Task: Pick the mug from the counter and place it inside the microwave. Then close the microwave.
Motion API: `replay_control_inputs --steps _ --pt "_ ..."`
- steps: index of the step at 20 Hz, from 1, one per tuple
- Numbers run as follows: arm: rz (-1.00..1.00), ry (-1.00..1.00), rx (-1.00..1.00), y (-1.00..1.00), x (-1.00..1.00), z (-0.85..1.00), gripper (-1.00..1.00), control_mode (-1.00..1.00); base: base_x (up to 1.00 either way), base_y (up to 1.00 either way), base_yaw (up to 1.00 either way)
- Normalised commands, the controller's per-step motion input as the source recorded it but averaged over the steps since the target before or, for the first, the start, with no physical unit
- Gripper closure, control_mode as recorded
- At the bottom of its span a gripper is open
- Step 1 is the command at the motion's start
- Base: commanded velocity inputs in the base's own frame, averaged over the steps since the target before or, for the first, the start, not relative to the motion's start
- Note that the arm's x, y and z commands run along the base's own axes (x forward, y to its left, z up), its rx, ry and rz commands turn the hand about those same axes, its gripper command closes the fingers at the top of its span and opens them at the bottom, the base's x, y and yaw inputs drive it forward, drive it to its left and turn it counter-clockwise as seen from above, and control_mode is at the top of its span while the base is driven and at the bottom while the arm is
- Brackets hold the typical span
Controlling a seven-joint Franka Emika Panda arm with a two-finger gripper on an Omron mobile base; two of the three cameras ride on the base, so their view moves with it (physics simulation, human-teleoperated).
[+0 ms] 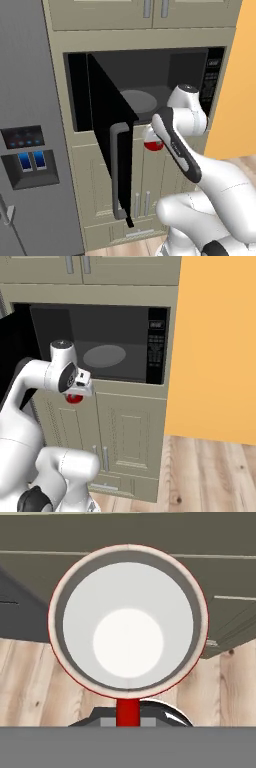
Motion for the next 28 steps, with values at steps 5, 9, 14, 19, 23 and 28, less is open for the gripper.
replay_control_inputs --steps 5,9,14,19,23,28 --pt "0.15 -0.23 0.00 0.25 0.00 0.19 1.00 -1.00 0.00 0.00 0.00" --pt "0.03 -0.31 0.00 0.21 0.00 0.14 1.00 -1.00 0.00 0.00 0.00" --pt "-0.06 -0.20 0.00 0.02 0.08 0.20 1.00 -1.00 0.00 0.00 0.00" --pt "-0.14 -0.06 0.02 0.00 0.35 0.37 1.00 -1.00 0.00 0.00 0.00" --pt "-0.12 -0.04 0.05 0.00 0.25 0.29 1.00 -1.00 0.00 0.00 0.00" --pt "-0.05 0.00 0.04 0.00 0.16 0.19 1.00 -1.00 0.00 0.00 0.00"
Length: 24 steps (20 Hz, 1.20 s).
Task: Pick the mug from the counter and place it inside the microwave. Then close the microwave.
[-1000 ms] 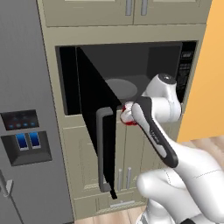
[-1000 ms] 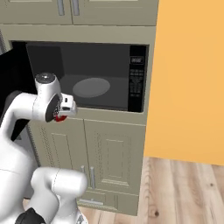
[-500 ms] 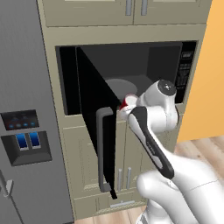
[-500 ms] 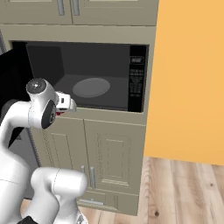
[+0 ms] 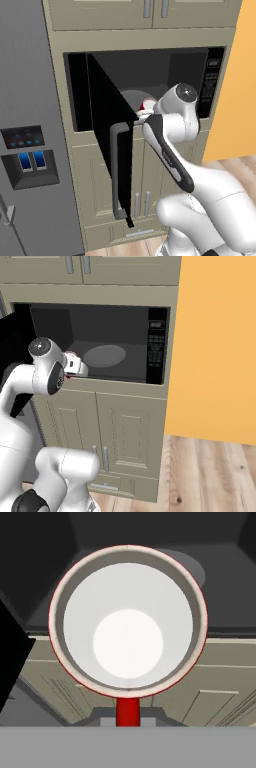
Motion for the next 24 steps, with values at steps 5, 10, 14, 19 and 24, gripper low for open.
replay_control_inputs --steps 5,10,14,19,24 --pt "0.00 -0.01 0.02 0.00 0.41 0.11 1.00 -1.00 0.00 0.00 0.00" --pt "0.00 0.00 0.01 -0.01 0.57 0.10 1.00 -1.00 0.00 0.00 0.00" --pt "0.00 0.00 0.00 -0.04 0.51 0.00 1.00 -1.00 0.00 0.00 0.00" --pt "0.00 0.00 0.00 -0.02 0.20 0.00 1.00 -1.00 0.00 0.00 0.00" --pt "0.00 0.00 0.00 0.00 0.02 0.00 1.00 -1.00 0.00 0.00 0.00"
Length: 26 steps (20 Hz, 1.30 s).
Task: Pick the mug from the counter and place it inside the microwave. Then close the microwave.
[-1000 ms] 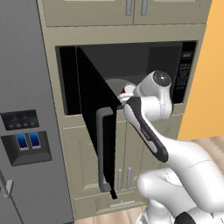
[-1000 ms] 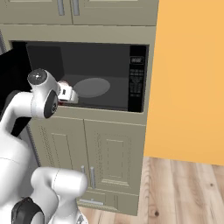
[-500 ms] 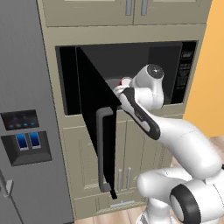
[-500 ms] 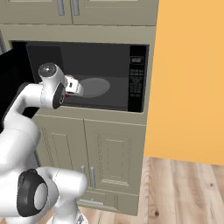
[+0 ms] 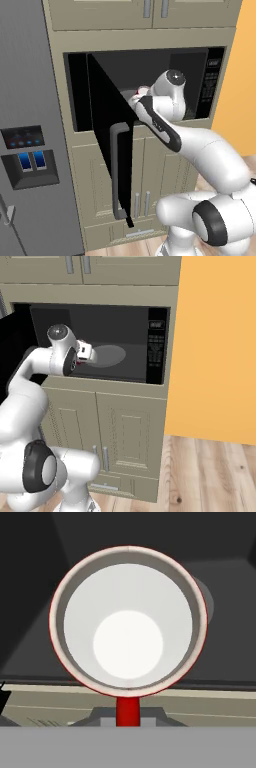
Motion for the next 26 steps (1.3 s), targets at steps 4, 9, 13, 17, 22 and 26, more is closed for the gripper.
replay_control_inputs --steps 4,9,13,17,22,26 --pt "0.00 0.01 0.00 0.00 0.23 0.00 1.00 -1.00 0.00 0.00 0.00" --pt "-0.02 0.01 0.00 -0.08 0.39 0.00 1.00 -1.00 0.00 0.00 0.00" --pt "-0.05 0.02 0.00 -0.13 0.31 0.00 1.00 -1.00 0.00 0.00 0.00" --pt "-0.06 0.05 0.00 -0.09 0.21 0.00 1.00 -1.00 0.00 0.00 0.00" --pt "-0.06 0.06 0.00 -0.07 0.16 -0.03 1.00 -1.00 0.00 0.00 0.00" --pt "-0.03 0.02 0.00 -0.04 0.17 -0.09 1.00 -1.00 0.00 0.00 0.00"
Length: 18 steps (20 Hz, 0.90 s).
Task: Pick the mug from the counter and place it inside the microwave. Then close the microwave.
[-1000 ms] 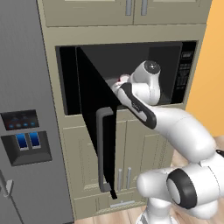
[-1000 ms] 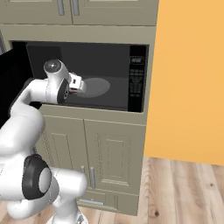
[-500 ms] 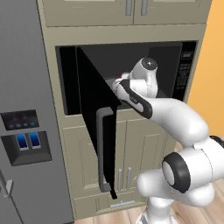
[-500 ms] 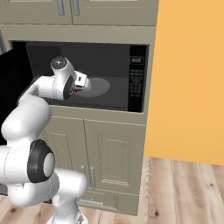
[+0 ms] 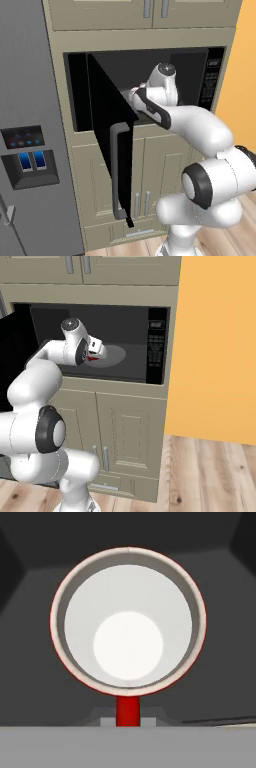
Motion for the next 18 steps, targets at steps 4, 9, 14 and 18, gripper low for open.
replay_control_inputs --steps 4,9,14,18 --pt "-0.01 0.00 0.00 -0.02 0.23 -0.08 1.00 -1.00 0.00 0.00 0.00" --pt "0.00 0.00 0.00 -0.01 0.24 -0.14 1.00 -1.00 0.00 0.00 0.00" --pt "0.00 0.00 0.00 0.00 0.26 -0.17 1.00 -1.00 0.00 0.00 0.00" --pt "0.00 0.00 0.00 0.00 0.19 -0.11 1.00 -1.00 0.00 0.00 0.00"
